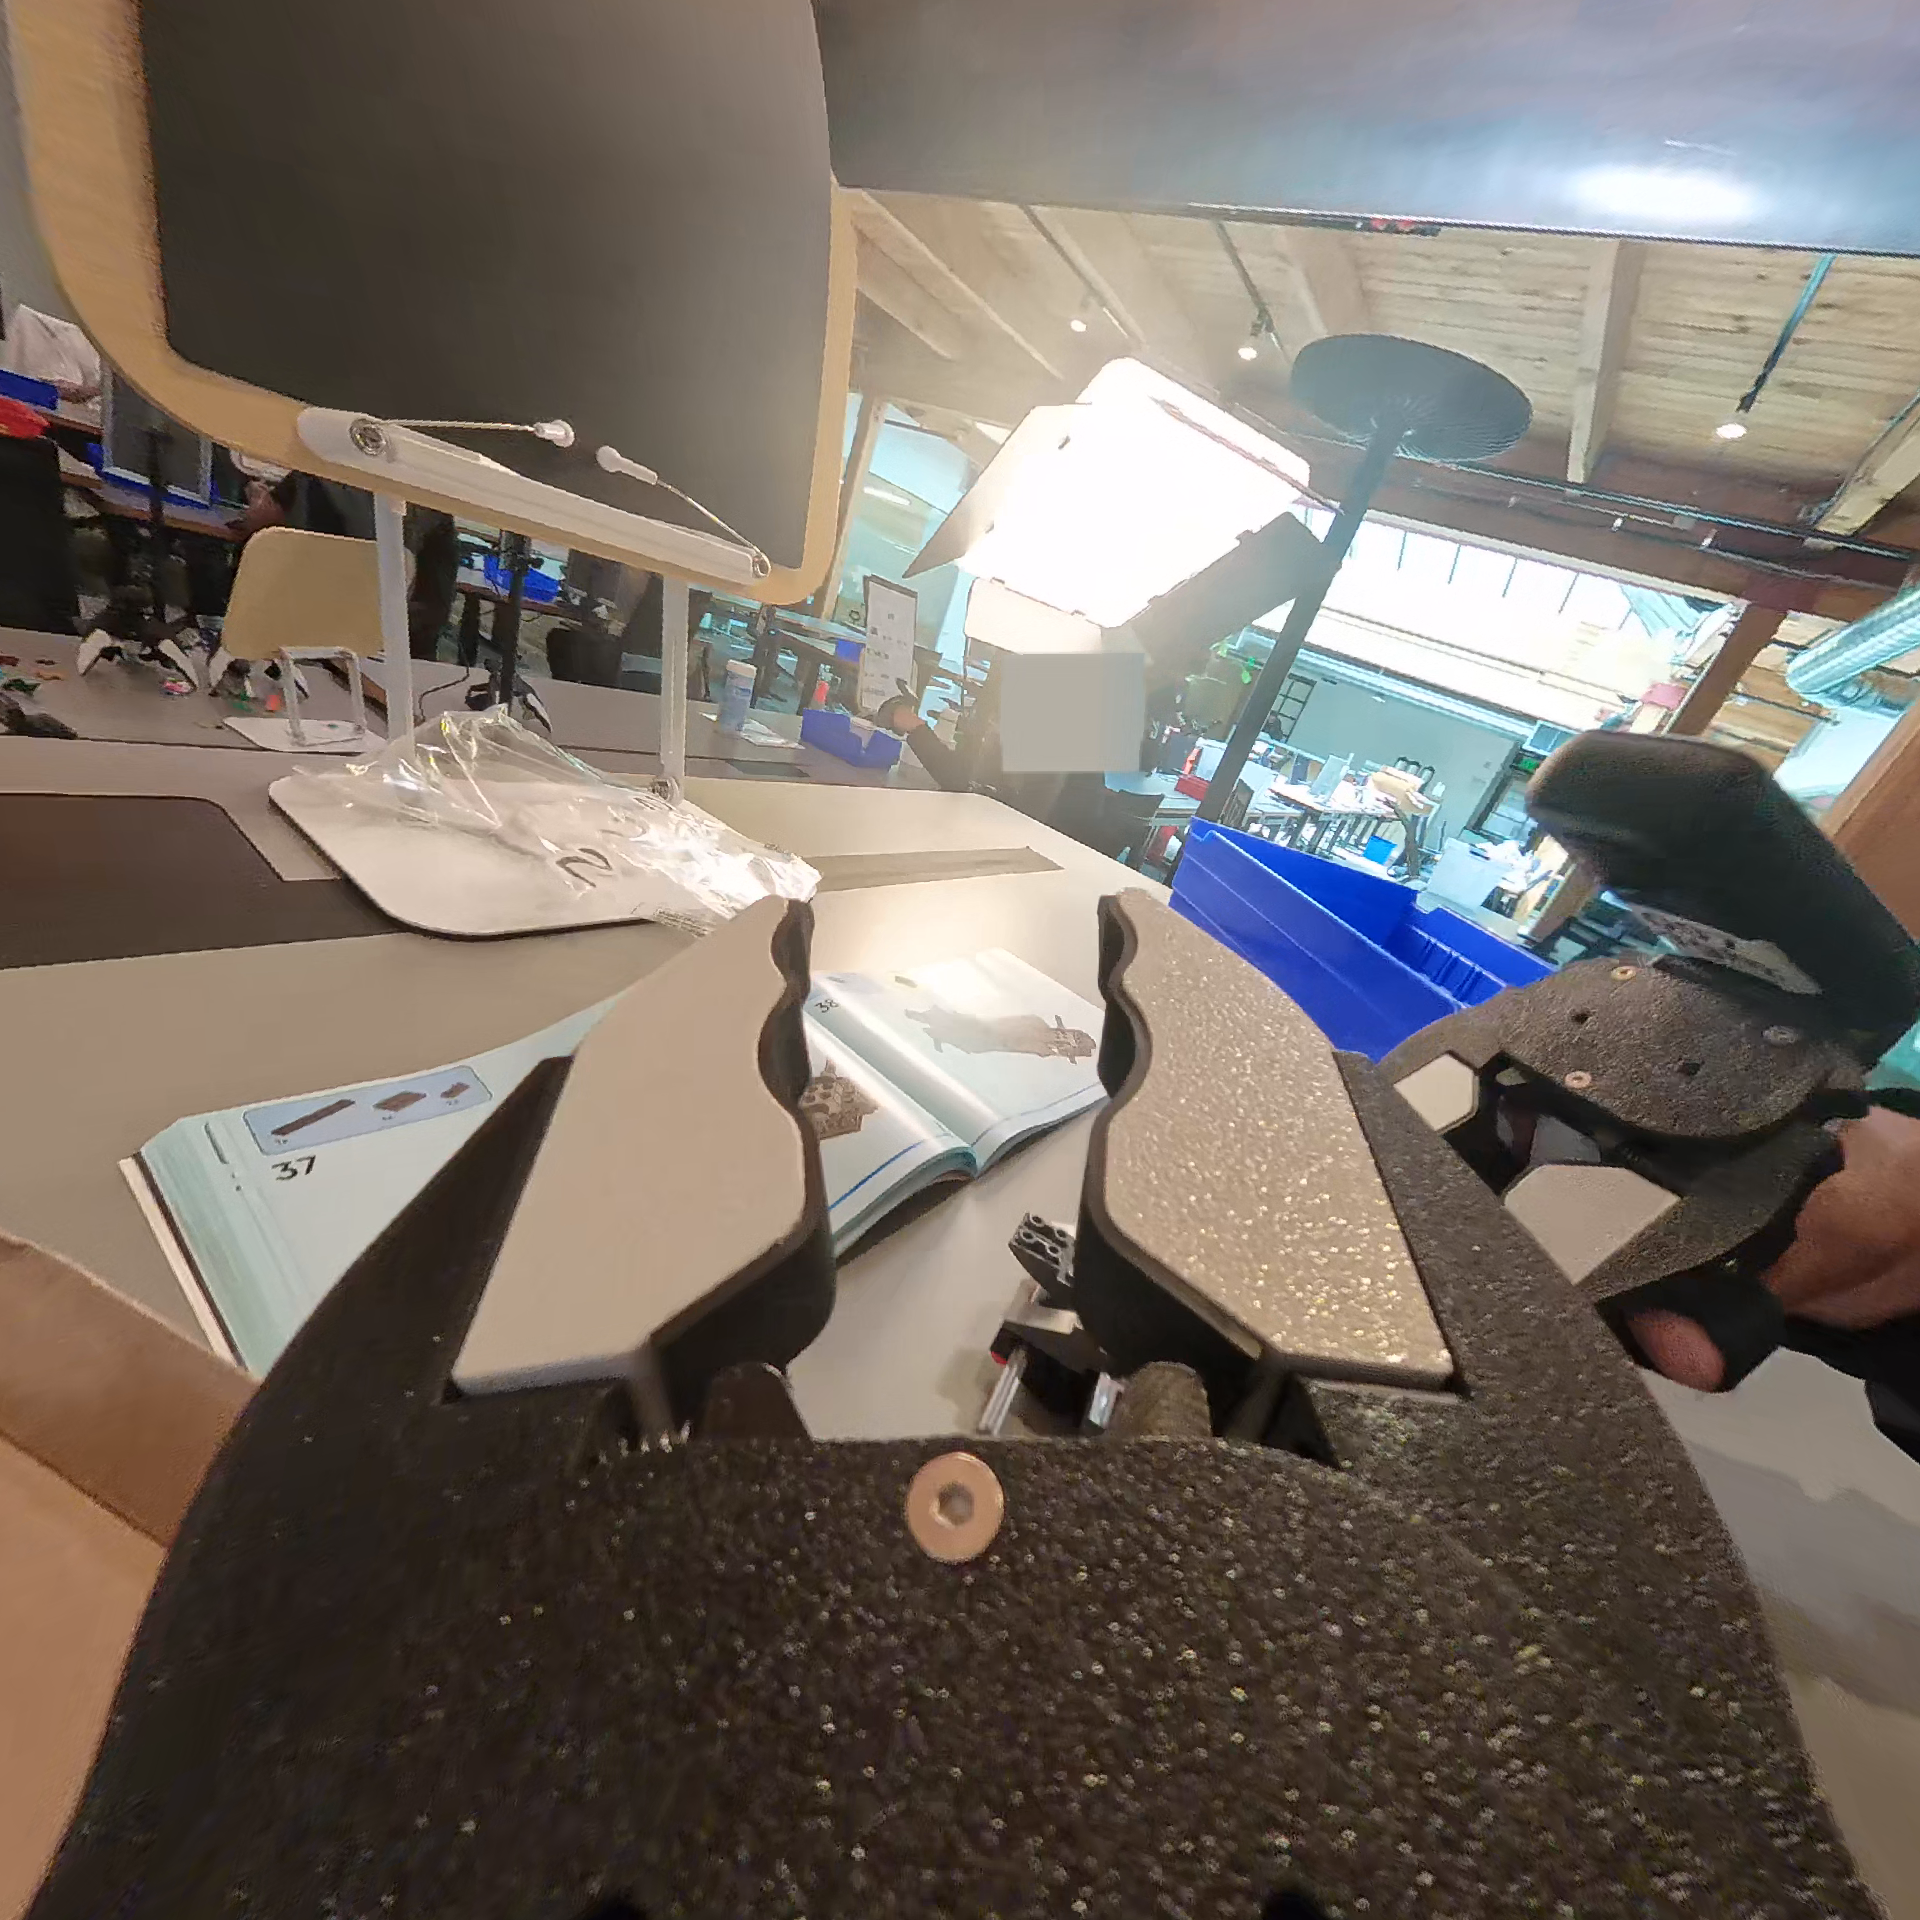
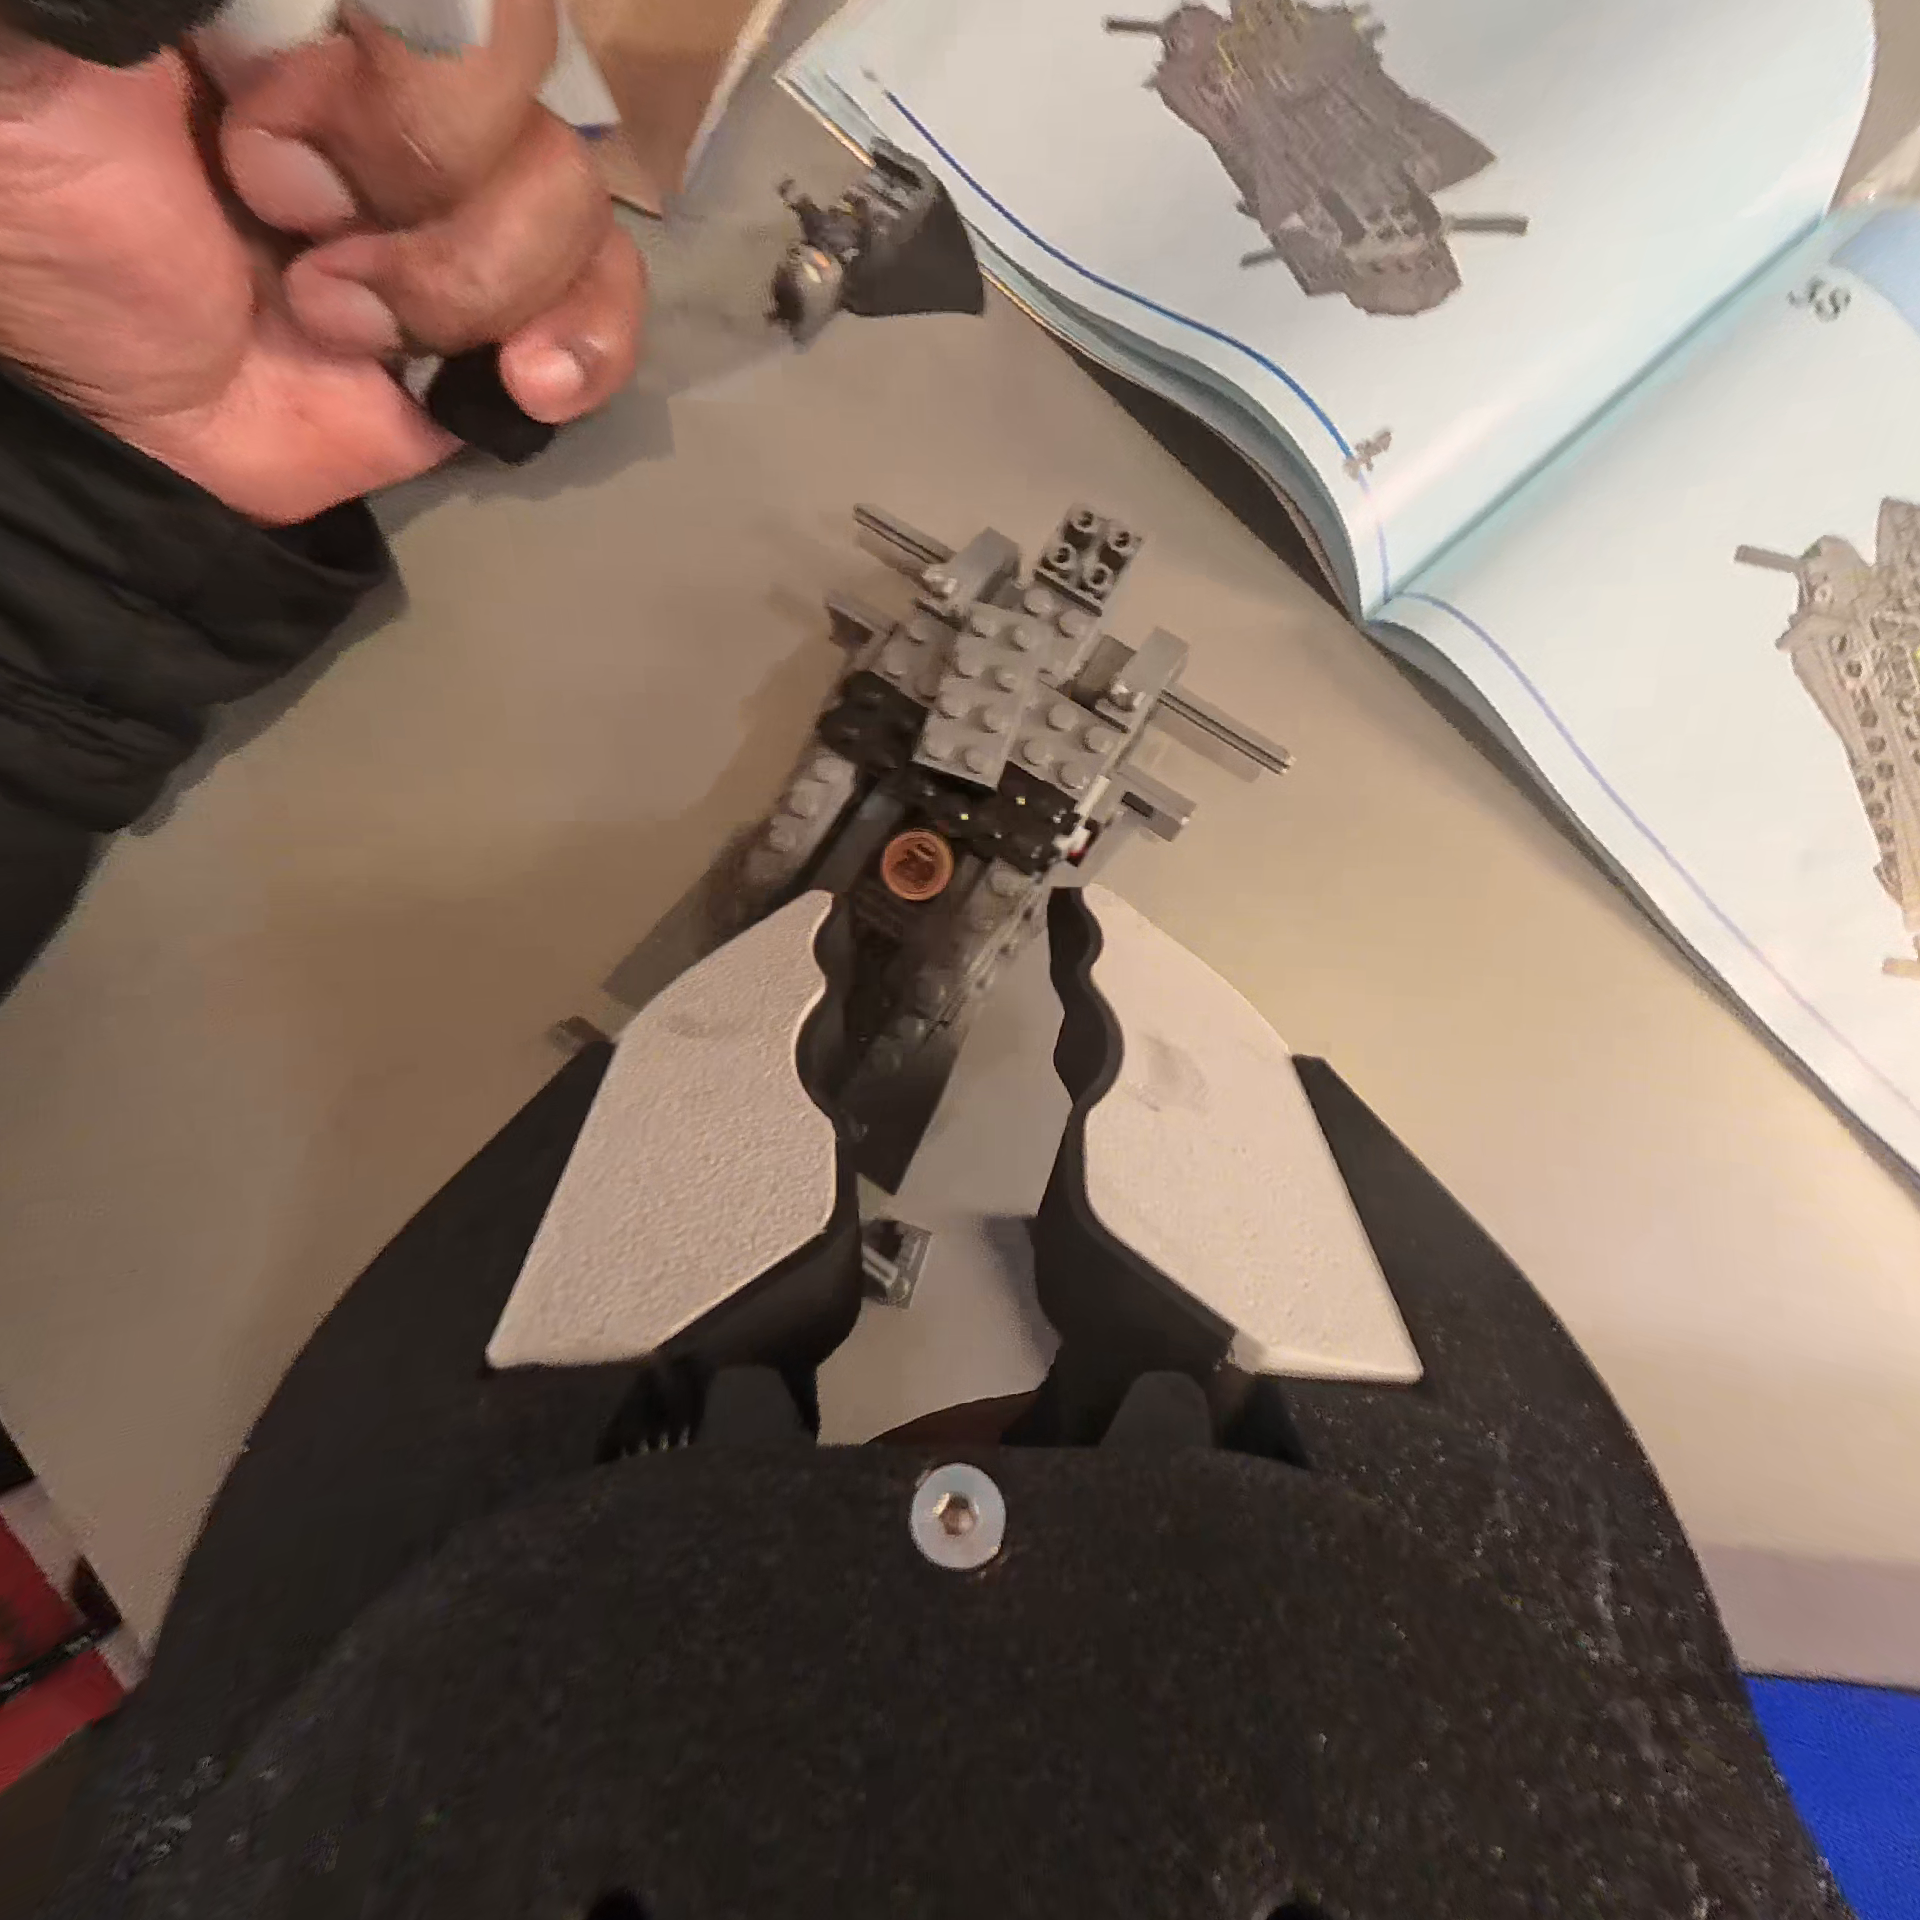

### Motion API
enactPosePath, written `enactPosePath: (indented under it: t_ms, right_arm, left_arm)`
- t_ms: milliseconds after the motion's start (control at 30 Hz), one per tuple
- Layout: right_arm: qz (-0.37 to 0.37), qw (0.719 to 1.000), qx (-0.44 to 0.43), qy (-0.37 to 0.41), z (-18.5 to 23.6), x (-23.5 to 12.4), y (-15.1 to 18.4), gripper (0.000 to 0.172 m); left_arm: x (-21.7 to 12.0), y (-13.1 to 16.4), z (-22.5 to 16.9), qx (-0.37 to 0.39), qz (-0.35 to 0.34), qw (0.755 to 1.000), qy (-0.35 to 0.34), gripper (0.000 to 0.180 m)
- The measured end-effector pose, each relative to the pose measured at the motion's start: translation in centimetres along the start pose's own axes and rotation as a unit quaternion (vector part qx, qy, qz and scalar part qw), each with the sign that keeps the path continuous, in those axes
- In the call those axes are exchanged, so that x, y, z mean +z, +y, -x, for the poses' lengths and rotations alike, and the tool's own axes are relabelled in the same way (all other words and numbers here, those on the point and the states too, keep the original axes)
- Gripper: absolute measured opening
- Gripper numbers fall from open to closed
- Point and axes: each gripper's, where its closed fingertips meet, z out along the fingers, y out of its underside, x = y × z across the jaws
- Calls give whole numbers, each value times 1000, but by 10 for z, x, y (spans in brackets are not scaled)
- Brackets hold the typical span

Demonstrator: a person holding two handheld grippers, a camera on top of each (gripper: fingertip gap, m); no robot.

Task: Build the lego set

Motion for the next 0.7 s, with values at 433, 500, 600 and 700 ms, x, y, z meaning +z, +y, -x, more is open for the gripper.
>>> enactPosePath:
  t_ms: [433,500,600,700]
  right_arm:
    - [0,988,-148,-49,38,-4,11,38]
    - [11,987,-159,-29,28,0,13,37]
    - [14,989,-147,-25,21,0,12,38]
    - [13,989,-141,-33,22,-3,13,38]
  left_arm:
    - [-21,9,-18,-3,-7,1000,4,54]
    - [-22,8,-17,-9,-11,1000,5,54]
    - [-22,8,-16,-11,-11,1000,6,54]
    - [-21,9,-18,-7,-5,1000,8,54]
